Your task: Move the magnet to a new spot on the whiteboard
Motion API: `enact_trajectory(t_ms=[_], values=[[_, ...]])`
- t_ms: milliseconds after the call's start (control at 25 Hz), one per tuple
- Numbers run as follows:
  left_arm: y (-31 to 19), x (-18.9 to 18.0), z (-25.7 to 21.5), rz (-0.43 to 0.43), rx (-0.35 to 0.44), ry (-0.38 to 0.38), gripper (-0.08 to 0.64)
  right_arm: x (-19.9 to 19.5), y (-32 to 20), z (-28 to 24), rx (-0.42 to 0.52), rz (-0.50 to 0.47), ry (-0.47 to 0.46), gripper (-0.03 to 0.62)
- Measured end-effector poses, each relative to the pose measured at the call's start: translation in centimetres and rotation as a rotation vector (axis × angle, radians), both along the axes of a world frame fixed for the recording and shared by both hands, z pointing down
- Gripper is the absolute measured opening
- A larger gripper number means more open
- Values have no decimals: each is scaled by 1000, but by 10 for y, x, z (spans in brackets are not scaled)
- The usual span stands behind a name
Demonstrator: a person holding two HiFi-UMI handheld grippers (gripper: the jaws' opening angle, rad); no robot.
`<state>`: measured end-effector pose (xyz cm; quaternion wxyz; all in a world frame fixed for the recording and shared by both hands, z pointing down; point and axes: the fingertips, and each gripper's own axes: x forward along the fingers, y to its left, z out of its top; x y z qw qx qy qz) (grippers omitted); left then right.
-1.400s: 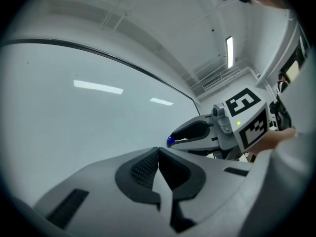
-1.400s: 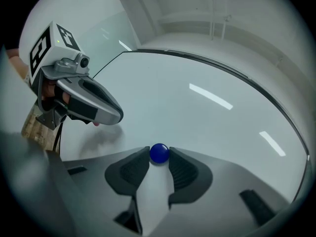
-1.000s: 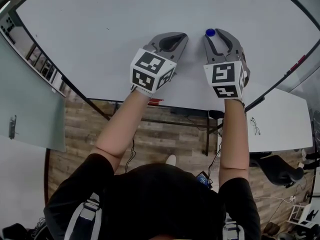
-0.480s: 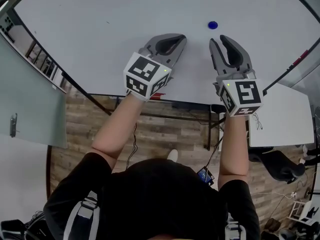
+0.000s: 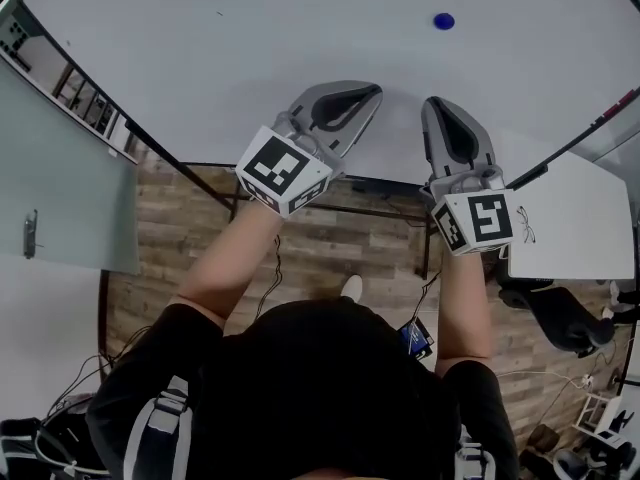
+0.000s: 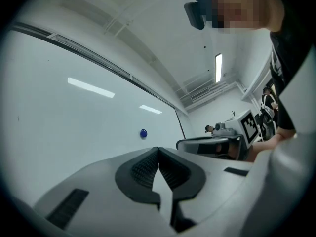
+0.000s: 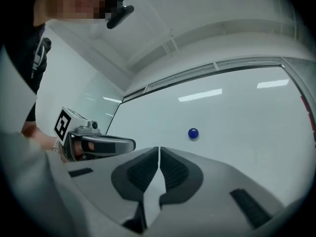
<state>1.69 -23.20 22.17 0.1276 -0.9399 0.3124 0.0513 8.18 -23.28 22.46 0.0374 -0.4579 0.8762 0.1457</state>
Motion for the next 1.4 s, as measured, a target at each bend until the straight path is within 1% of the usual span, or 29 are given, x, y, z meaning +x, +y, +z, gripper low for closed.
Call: enact_trajectory(t_ms=[200,320,440,600,800,1040,1400], values=[[11,-12,27,-3,-49,14,5,-5,20,33,-30,-39,-30,2],[16,-18,43,-8,-92,37,5,-10,32,55,-66,-62,-34,0],[22,-21,55,-4,-117,50,5,-12,38,73,-98,-61,-36,-3],[31,-18,73,20,-123,32,5,-13,41,91,-99,-32,-18,-3],[44,-12,95,46,-135,14,5,-18,52,100,-105,-47,-24,-3],[50,-8,106,61,-141,17,5,-15,56,103,-119,-64,-52,-3],[50,-13,110,48,-136,6,5,-13,54,107,-148,-94,-75,-2]])
